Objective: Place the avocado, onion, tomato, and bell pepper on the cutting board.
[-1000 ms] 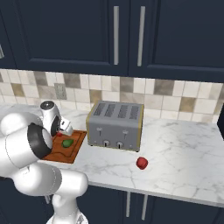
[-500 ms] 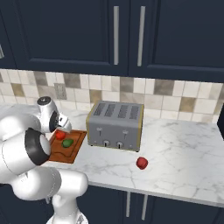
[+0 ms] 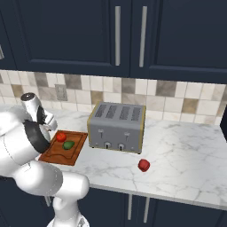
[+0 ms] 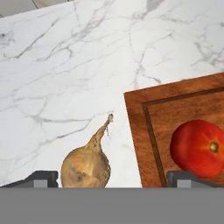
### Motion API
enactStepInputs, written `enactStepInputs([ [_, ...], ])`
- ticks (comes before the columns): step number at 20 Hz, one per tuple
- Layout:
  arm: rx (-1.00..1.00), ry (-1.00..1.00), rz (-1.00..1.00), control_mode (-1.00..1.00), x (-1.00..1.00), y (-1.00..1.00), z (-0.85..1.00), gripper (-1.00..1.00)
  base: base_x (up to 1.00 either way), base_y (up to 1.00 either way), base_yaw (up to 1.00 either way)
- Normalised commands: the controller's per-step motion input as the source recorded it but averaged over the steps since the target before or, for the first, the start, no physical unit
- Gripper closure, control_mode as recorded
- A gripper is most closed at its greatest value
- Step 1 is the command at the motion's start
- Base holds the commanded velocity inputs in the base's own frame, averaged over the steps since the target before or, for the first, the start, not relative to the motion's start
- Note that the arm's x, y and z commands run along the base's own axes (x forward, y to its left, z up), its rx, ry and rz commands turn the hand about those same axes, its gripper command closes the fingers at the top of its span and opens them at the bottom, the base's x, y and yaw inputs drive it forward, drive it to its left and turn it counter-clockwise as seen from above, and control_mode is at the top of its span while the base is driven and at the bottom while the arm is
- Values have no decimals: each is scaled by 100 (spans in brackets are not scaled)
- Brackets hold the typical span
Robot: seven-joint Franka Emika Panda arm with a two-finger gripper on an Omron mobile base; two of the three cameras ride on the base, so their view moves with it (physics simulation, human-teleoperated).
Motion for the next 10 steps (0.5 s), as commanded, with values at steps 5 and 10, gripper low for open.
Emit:
enactStepInputs([
  [5,-1,2,2,-100,1,33,-14,-100,0,0,0],
  [10,-1,1,0,-100,-1,6,-31,-100,0,0,0],
])
